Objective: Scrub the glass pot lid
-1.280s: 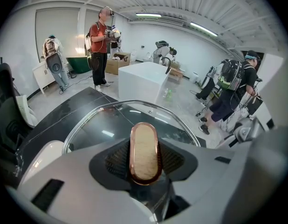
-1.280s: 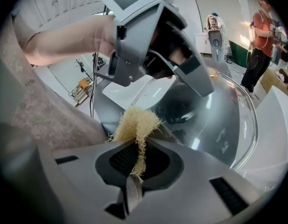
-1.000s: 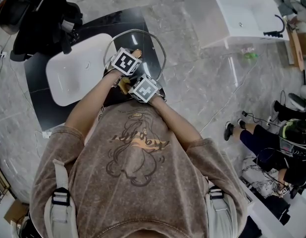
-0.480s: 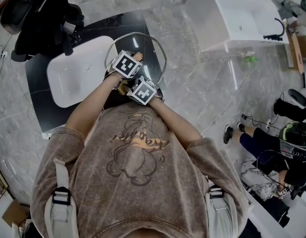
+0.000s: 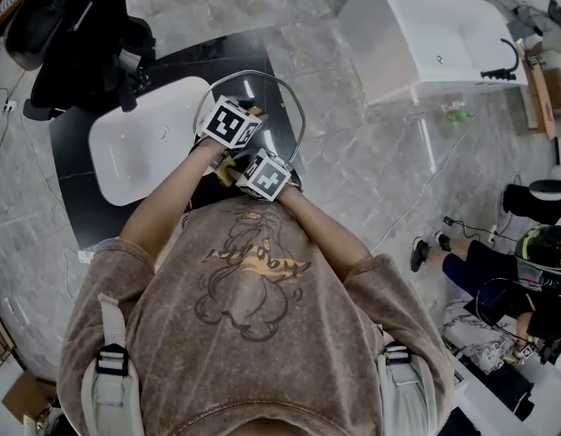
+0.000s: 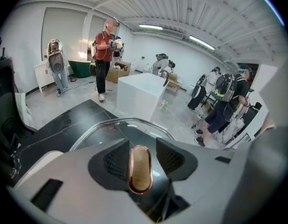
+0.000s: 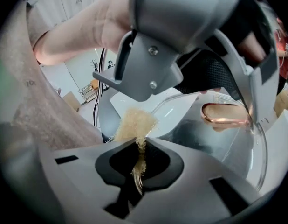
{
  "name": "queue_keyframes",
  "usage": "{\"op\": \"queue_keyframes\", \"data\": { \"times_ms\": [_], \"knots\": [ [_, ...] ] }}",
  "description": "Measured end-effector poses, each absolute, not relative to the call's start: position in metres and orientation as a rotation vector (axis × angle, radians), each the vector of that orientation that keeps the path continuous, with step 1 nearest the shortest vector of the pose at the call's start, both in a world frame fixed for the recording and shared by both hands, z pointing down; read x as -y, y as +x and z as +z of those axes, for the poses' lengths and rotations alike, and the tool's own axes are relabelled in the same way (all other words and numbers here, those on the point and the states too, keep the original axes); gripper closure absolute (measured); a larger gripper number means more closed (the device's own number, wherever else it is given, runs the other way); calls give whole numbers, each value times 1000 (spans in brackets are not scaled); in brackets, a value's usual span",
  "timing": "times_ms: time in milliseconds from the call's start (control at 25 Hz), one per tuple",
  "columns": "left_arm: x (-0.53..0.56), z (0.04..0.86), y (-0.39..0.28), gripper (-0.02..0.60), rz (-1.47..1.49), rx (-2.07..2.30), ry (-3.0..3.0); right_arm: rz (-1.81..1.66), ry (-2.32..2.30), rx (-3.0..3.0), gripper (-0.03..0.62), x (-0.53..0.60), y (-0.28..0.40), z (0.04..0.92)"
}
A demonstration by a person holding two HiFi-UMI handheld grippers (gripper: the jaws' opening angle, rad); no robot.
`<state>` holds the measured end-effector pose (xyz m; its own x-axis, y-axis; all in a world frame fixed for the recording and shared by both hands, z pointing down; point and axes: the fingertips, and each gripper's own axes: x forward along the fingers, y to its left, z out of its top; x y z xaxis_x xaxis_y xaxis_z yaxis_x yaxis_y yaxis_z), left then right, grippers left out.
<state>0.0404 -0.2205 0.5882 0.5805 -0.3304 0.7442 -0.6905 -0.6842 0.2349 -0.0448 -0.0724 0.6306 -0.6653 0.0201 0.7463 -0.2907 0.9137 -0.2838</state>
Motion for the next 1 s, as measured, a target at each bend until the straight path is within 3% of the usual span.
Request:
{"op": "queue_keyframes", "data": {
  "times_ms": [120, 200, 280, 480, 760, 1000],
  "knots": [
    [228, 563, 34, 404, 814, 850, 2337, 560, 290, 2305, 556, 90, -33, 613],
    [229, 548, 24, 526, 764, 886, 2340, 631, 391, 2352, 556, 105, -16, 595],
    [228, 536, 14, 565, 741, 925, 2335, 691, 510, 2393, 556, 121, 7, 576],
    [221, 486, 9, 565, 567, 989, 2386, 657, 847, 2487, 556, 158, 64, 515],
    [222, 409, 10, 565, 233, 1160, 2675, 242, 1383, 2627, 556, 198, 125, 415],
    [227, 384, -1, 565, 24, 1278, 2791, 50, 1613, 2683, 556, 209, 148, 383]
  ]
}}
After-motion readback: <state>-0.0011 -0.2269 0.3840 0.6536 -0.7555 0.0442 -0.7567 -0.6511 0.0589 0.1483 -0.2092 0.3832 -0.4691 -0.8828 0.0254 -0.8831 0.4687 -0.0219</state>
